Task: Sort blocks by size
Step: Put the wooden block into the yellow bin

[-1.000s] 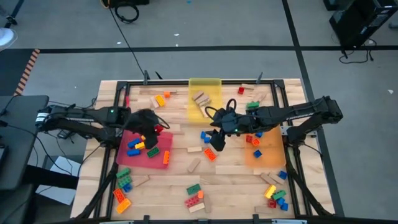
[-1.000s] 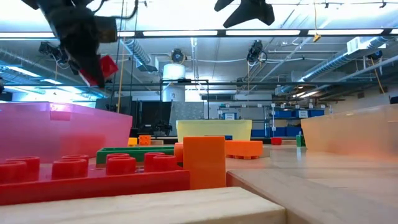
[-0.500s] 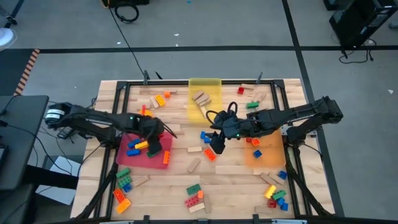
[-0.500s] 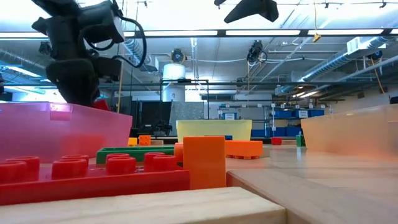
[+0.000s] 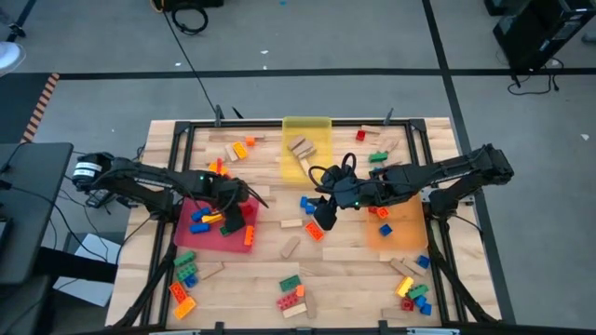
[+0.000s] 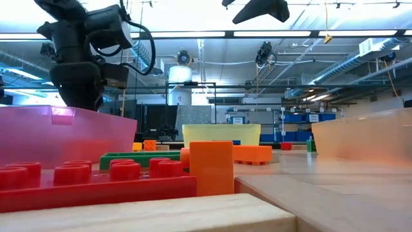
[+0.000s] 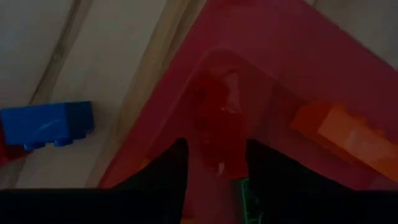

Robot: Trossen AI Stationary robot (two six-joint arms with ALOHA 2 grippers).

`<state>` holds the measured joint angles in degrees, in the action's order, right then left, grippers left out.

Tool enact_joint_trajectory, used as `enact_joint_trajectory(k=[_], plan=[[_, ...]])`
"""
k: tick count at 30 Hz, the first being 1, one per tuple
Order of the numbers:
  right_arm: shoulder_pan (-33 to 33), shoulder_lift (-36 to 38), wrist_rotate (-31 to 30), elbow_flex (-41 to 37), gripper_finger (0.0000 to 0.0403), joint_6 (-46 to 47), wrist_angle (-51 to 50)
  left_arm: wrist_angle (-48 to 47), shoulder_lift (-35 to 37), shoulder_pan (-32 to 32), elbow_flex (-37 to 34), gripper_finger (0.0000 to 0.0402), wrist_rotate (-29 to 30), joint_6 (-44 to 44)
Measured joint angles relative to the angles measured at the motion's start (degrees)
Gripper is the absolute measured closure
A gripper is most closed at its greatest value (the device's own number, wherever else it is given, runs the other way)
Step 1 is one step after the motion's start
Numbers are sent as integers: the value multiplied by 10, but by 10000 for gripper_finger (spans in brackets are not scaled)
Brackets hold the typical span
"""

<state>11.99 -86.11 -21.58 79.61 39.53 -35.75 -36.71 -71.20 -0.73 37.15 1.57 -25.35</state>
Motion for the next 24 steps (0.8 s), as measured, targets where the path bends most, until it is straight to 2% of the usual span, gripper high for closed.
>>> enact_joint_trajectory(k=[13,17,24], plan=[[3,0,0,0,196,14,-2,-33,17,0,52,225,2,9],[4,0,0,0,197,46,-22,-33,50,0,57,225,12,10],[4,0,-18,0,197,137,-116,-33,131,0,57,225,35,8]])
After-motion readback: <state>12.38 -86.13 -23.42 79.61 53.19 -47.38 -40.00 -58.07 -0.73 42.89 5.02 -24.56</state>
